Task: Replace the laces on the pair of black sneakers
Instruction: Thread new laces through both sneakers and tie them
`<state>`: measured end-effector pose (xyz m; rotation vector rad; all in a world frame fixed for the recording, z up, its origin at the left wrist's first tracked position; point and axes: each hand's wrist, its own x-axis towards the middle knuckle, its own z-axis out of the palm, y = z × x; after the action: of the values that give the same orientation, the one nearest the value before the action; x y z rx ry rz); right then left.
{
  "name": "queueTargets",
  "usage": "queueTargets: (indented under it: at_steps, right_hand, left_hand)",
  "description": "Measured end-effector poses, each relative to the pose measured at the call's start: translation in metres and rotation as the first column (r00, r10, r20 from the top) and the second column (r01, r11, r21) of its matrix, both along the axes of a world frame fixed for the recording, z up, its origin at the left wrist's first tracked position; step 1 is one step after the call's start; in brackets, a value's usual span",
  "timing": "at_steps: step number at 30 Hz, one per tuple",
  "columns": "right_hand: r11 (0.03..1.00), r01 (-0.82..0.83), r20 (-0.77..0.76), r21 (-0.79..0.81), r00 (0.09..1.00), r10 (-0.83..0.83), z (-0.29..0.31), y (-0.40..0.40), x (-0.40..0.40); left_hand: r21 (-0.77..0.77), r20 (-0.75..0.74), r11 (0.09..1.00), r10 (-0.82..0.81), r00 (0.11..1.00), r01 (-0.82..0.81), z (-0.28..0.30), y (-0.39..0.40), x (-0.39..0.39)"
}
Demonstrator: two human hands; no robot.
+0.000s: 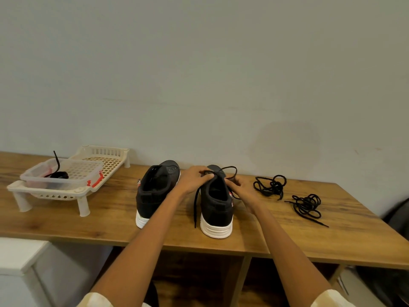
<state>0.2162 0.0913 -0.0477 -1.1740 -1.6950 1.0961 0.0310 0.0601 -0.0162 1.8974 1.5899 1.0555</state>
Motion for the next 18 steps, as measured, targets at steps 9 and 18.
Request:
queueTargets:
  at_steps: [9, 18]
  right_hand:
    - [1.0, 0.009, -0.012, -0.009, 1.0, -0.009, 0.0, -0.001, -0.002]
    - [1.0, -0.023, -0.016, 0.003, 1.0, 0.023, 0.002, -0.002, -0.006]
  left_hand:
    - [-0.143, 0.471, 0.986, 0.14, 0.871, -0.082, 0.002, 0.001, 0.0]
    - [-0.053, 0.09, 0.97, 0.241, 0.966, -0.237, 0.007, 0.006, 0.012]
